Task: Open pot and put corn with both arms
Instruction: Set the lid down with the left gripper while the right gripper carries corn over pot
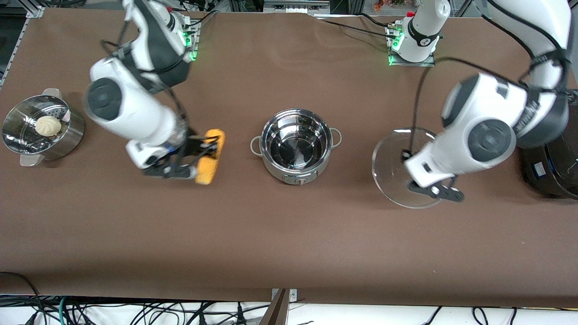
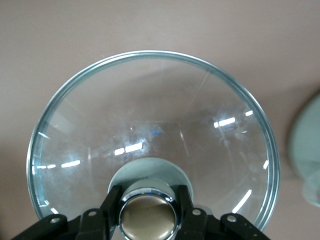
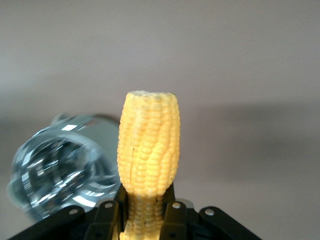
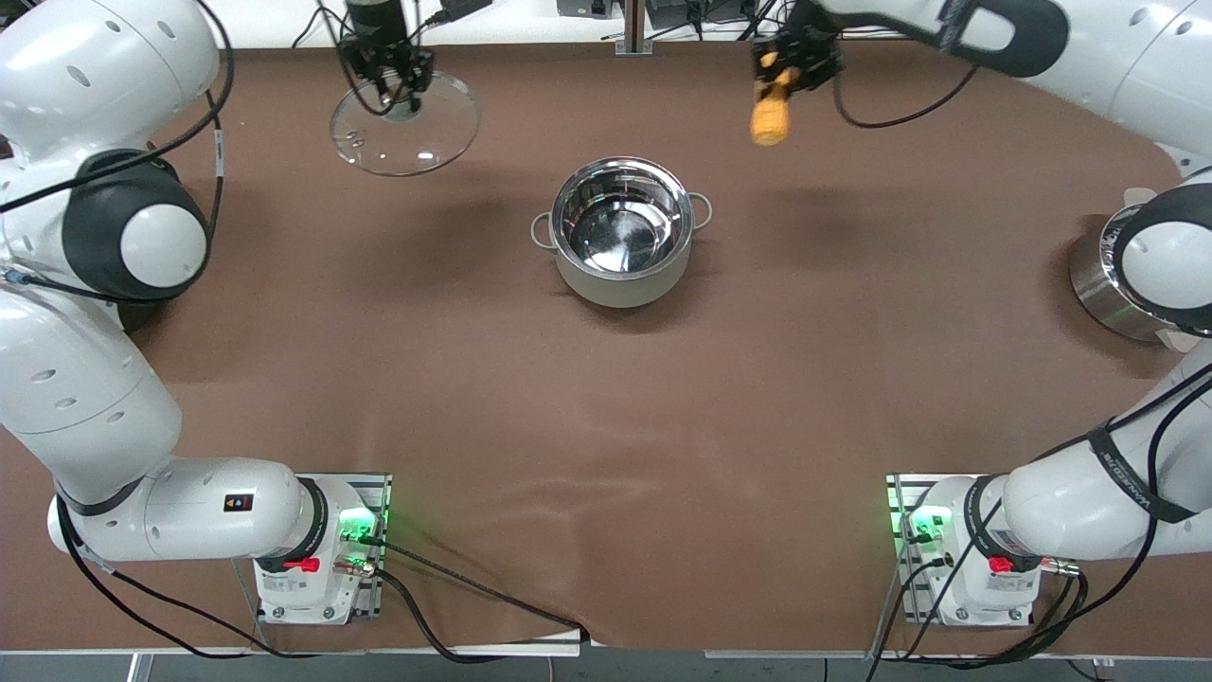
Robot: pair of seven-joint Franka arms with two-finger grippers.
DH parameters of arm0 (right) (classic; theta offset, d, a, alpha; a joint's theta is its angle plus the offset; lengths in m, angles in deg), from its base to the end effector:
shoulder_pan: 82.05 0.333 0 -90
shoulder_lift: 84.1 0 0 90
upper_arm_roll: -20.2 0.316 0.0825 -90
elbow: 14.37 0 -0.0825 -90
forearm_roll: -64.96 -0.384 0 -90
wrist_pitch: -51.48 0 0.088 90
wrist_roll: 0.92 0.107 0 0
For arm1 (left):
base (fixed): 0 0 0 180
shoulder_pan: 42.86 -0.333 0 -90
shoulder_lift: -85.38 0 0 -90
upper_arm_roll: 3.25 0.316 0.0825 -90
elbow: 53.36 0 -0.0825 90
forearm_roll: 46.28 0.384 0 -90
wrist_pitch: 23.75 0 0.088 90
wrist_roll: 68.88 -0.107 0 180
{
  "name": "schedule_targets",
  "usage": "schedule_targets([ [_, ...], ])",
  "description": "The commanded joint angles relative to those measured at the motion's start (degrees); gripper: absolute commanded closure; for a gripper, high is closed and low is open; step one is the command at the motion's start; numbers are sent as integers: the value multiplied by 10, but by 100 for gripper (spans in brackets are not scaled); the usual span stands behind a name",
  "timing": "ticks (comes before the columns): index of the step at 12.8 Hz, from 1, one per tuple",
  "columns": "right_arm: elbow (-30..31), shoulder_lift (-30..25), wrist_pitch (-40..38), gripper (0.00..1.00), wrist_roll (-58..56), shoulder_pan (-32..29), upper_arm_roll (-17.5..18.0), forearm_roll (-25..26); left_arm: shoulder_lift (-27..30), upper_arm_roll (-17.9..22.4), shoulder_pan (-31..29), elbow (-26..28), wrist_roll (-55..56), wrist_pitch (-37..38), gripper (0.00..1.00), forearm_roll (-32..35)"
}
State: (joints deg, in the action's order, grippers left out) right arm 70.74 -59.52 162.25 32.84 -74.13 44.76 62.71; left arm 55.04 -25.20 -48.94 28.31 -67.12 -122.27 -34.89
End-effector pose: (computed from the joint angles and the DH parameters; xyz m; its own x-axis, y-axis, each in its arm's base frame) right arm 0.5969 0.3305 0.4515 0.9950 -0.0669 -0.0748 -0.0808 -0.9760 -0.2021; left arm 0.6665 -0.1245 0.3910 0.9462 -0.2578 -0.1954 -0.2635 -0.9647 -0.0030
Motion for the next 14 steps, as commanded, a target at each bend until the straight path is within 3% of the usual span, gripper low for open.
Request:
schedule_targets([
  [1,-35,59,49,100,81,80,-2,35,16,-11,-29,155,-26,-164,93,31],
  [2,-47,81,64,100,116,112,-3,39,15,-11,-44,207,-26,-232,89,56],
  [3,-62,104,75,100,147,141,-4,49,15,-12,-59,239,-26,-276,74,65],
  [4,-77,130,88,100,180,164,-4,72,18,-13,-64,248,-26,-284,7,65],
  [5,-88,153,100,100,210,183,-4,98,39,-14,-63,240,-23,-264,0,63],
  [7,-93,180,110,100,220,191,-4,123,120,-40,-59,201,-19,-144,0,23],
  [9,-93,193,113,100,220,191,-4,123,172,-50,-60,105,-18,-6,0,-38],
  [10,-93,197,113,71,222,191,-4,123,175,-50,-62,44,-22,59,0,-46],
  [11,-91,201,113,1,221,191,-5,128,175,-47,-64,-8,-24,95,0,-51],
  [12,-91,202,117,0,221,191,-4,144,172,-47,-71,-39,-22,102,0,-52],
  [14,-93,192,102,0,217,187,-4,146,156,-39,-79,-50,-22,101,0,-44],
])
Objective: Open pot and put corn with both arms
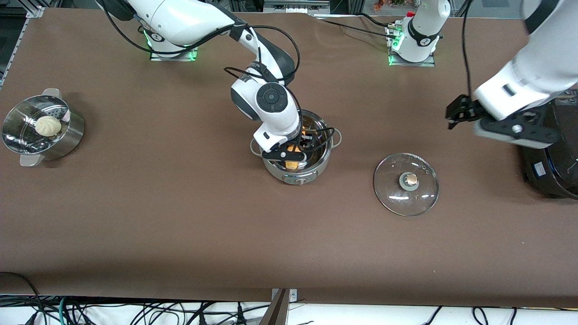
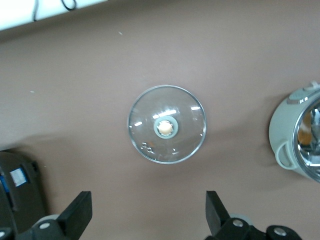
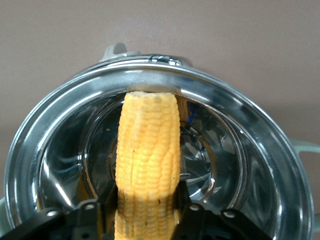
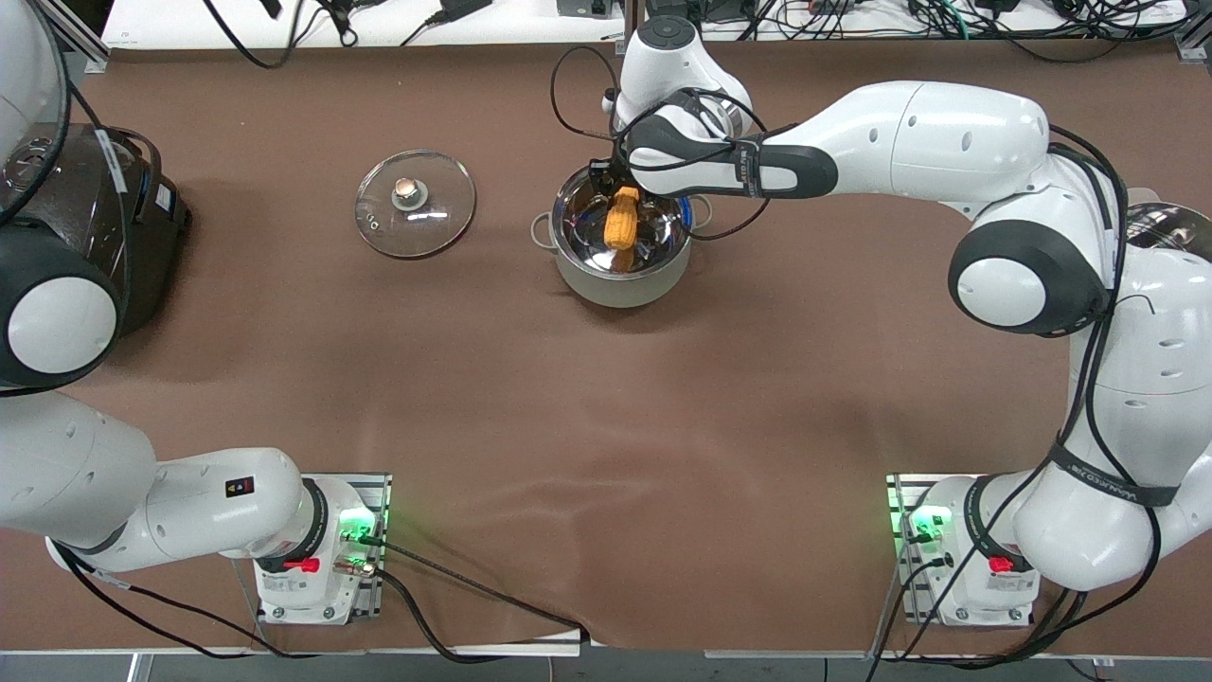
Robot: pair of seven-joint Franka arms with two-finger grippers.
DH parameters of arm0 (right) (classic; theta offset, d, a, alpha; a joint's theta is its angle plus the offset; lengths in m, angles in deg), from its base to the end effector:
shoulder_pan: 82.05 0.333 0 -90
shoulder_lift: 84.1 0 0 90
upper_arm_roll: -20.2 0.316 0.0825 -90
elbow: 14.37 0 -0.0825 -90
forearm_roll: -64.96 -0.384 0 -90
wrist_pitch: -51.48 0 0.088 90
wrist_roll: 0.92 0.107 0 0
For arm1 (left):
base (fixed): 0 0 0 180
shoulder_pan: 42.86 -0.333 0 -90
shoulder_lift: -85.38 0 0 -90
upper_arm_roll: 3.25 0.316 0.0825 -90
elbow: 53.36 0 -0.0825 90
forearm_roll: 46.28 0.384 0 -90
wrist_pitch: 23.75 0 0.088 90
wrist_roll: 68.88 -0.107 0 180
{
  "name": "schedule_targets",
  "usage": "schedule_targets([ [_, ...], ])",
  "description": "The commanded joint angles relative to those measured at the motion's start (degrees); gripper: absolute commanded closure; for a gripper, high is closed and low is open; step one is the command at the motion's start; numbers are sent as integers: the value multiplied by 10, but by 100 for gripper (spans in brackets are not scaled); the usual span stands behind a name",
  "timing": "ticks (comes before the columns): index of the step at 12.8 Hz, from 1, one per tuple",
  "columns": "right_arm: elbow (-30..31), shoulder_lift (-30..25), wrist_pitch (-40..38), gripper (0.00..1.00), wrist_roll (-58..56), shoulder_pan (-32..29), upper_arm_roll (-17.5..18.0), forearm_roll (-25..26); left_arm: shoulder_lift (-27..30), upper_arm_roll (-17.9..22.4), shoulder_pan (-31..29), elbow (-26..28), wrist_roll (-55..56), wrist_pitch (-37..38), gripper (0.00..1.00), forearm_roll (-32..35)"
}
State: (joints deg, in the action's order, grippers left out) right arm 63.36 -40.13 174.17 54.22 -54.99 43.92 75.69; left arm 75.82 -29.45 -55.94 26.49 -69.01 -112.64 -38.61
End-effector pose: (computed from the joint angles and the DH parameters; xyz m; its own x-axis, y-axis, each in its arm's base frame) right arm 0.5264 0.5218 0.2984 0.9943 -0.0933 -0.0520 -0.0994 -0.9862 -0.1324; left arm 0.5922 -0.0981 0.6189 0.9753 -0.2207 0.0076 -0.2199 -0.9737 -0.0604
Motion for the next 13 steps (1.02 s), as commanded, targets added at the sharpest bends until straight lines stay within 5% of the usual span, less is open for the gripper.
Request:
schedule_targets([
  [1,-20,-25,-45,0,1,-7,4,17,-49,6,-28,-29,0,5,0,-16],
  [3,-28,-66,-118,0,-19,-39,2,16,-40,5,-43,-27,9,5,0,-14],
  [11,-54,-170,-278,0,-330,-378,2,4,-30,5,-43,-17,25,21,0,-14],
  [13,-47,-203,-273,0,-332,-395,-50,-25,-30,4,-43,-17,25,23,0,-13],
])
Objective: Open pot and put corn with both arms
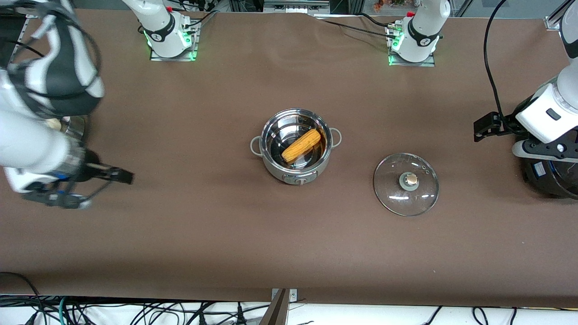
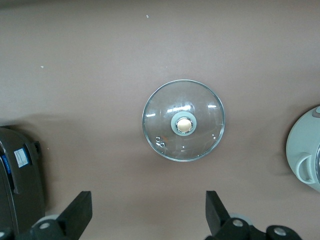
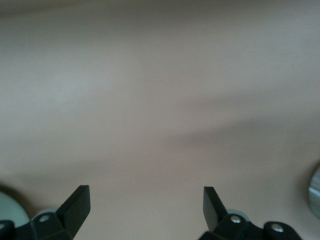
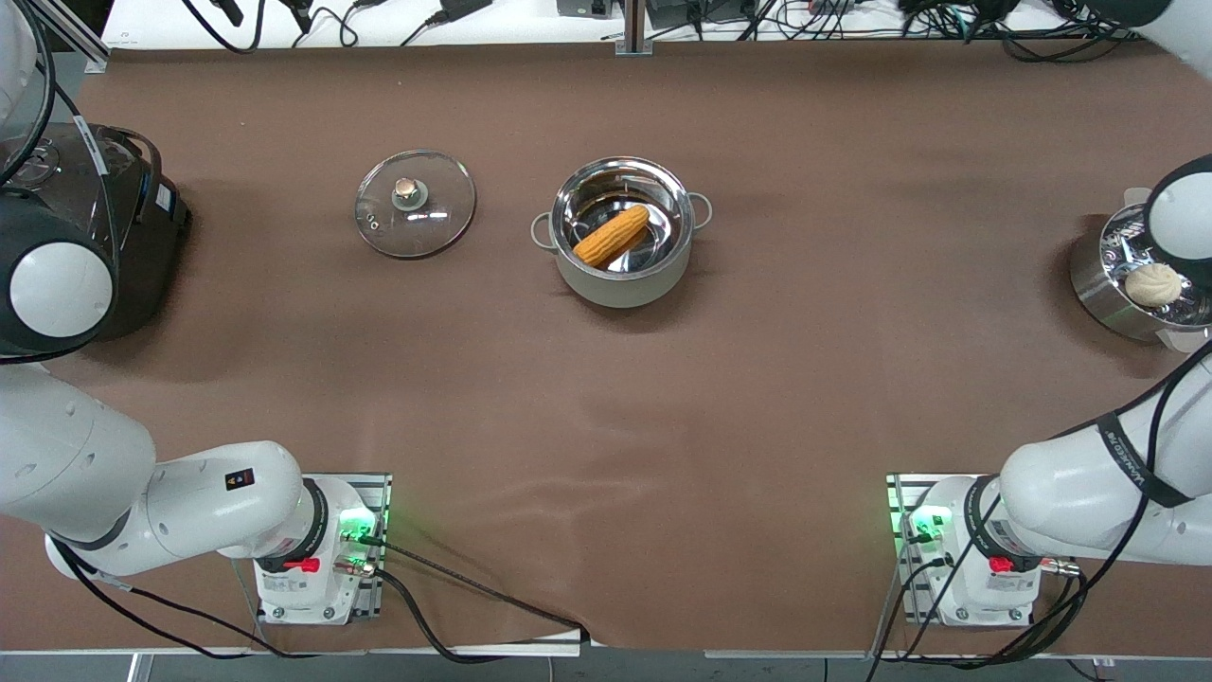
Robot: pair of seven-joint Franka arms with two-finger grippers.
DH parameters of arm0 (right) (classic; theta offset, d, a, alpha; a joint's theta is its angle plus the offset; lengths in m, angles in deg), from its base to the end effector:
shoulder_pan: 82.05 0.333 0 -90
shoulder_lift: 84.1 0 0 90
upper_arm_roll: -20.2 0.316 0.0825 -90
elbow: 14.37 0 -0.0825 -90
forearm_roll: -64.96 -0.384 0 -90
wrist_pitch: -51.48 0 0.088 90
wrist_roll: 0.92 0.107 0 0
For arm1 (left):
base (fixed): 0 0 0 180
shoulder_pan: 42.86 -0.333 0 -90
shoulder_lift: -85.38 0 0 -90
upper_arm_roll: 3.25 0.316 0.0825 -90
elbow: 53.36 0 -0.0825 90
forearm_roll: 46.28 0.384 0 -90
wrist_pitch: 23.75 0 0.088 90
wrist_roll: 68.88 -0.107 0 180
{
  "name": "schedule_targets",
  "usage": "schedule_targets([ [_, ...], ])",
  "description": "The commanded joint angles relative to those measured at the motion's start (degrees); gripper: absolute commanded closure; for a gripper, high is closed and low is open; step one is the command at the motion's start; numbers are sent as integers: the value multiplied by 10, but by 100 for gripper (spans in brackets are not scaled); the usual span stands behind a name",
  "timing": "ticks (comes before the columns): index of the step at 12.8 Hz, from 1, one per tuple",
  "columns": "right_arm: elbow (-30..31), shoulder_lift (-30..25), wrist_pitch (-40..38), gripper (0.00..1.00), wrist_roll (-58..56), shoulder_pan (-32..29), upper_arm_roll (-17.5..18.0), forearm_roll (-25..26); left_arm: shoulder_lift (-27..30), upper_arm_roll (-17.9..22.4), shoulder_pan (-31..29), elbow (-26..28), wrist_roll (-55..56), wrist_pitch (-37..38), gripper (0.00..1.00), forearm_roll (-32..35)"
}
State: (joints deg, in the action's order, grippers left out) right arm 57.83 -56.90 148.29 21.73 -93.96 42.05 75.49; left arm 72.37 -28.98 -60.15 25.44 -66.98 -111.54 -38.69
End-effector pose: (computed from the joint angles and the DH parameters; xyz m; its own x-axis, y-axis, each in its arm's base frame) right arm 0.6887 0.0462 0.5007 0.9722 -0.2341 -0.0082 -0.2339 -0.9721 0.0156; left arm 0.6124 -0.0442 0.5915 0.9935 -0.1034 -0.0470 -0.1051 -0.9938 -0.0361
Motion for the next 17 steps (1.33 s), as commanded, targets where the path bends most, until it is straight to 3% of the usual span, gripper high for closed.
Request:
schedule_targets([
  [1,15,-58,-15,0,-4,-4,-56,-27,4,-1,-1,-7,5,14,0,-13],
  [4,58,-131,-19,0,-29,1,-136,-109,4,-2,-1,-7,5,15,0,-13],
  [6,76,-157,-29,0,-72,20,-166,-104,4,-2,-1,-7,5,15,0,-13],
  [7,77,-162,-36,0,-159,20,-175,-97,4,-2,-1,-7,5,15,0,-13],
  [8,79,-168,-45,0,-197,21,-179,-83,4,-2,-1,-7,5,15,0,-13],
  [17,38,-129,-79,0,-139,39,-177,-76,4,-3,-1,-7,4,15,0,-13],
])
